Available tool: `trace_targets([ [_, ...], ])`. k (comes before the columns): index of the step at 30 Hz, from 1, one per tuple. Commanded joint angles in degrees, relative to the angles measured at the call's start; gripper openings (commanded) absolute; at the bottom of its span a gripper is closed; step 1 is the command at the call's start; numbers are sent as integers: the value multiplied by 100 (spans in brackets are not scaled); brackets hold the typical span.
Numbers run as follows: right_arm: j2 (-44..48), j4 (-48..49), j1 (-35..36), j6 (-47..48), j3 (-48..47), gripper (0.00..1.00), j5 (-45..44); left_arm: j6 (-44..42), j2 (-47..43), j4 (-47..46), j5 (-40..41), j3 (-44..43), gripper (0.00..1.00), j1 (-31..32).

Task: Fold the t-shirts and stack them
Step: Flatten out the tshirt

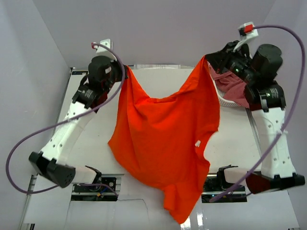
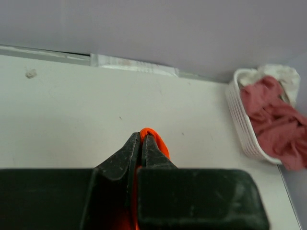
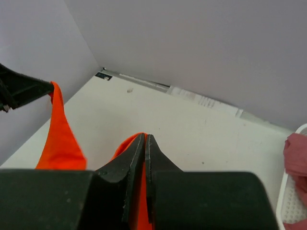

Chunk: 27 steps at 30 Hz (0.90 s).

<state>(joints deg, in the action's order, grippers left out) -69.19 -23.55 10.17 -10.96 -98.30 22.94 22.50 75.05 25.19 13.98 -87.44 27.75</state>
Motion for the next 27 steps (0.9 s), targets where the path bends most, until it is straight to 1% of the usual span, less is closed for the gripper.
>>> trace_targets([
  [1, -407, 299, -15, -73, -1029, 8, 96, 596, 430, 91, -1044, -965, 0, -1032],
  [2, -646, 272, -59, -99, -1329, 8, 175, 667, 649, 126, -1264, -1151, 0, -1243],
  [3, -953, 185, -94, -125, -1723, 8, 272, 737, 1113, 179, -1753, -1379, 0, -1680],
  [4, -1626, -164, -103, -169, -2232, 8, 420, 825, 1335, 223, -1967, -1921, 0, -1894],
  [5, -1964, -350, -112, -187, -3421, 8, 518, 913, 1529, 319, -2117, -2239, 0, -2044],
  [6, -2524, -509, -121, -213, -4015, 8, 588, 940, 1678, 329, -2310, -2556, 0, -2245],
  [8, -2696, -441, -287, -362, -4818, 8, 764, 818, 1672, -29, -2242, -2926, 0, -2274],
  [9, -2453, -240, -427, -424, -4656, 8, 834, 774, 1575, -206, -2233, -2858, 0, -2291],
  [10, -2233, 441, -629, -694, -4306, 8, 1140, 773, 1348, -355, -2181, -2753, 0, -2300],
  [11, -1952, 909, -987, -906, -3285, 8, 1395, 782, 1233, -583, -2232, -2404, 0, -2326],
  [12, -1445, 1349, -1182, -1064, -2805, 8, 1737, 782, 953, -759, -2302, -2096, 0, -2344],
  [13, -1231, 1623, -1219, -1118, -2382, 8, 1784, 826, 951, -935, -2303, -1736, 0, -2353],
  [14, -1055, 1869, -1211, -1162, -1978, 8, 1897, 896, 663, -1207, -2320, -950, 0, -2362],
  [15, -635, 1976, -1211, -1180, -973, 8, 2099, 1079, 365, -1453, -2303, -515, 0, -2379],
  [16, -361, 2055, -1211, -1163, -345, 8, 2031, 1211, 362, -1456, -2303, -32, 0, -2397],
  [17, -80, 2152, -1211, -1154, 349, 8, 1900, 1291, 14, -1777, -2399, 477, 0, -2414],
  [18, 471, 2170, -1211, -1145, 1687, 8, 1820, 1344, -129, -1894, -2461, 1431, 0, -2414],
  [20, 905, 2022, -1193, -1110, 2872, 8, 1521, 1494, -254, -1869, -2732, 2157, 0, -2414],
  [21, 1142, 1838, -1193, -1127, 3939, 8, 1503, 1520, -175, -1686, -2760, 2587, 0, -2406],
  [22, 1240, 1810, -1185, -1128, 4446, 8, 1503, 1616, -70, -1423, -2751, 2757, 0, -2406],
  [23, 1311, 1775, -1141, -1119, 4904, 8, 1442, 1669, 122, -959, -2795, 2889, 0, -2406],
  [25, 1355, 1478, -1097, -1058, 5878, 8, 1249, 1766, 168, -832, -2813, 3530, 0, -2406],
  [27, 1442, 1153, -1044, -1004, 6365, 8, 959, 1845, 116, -840, -2655, 3978, 0, -2406],
])
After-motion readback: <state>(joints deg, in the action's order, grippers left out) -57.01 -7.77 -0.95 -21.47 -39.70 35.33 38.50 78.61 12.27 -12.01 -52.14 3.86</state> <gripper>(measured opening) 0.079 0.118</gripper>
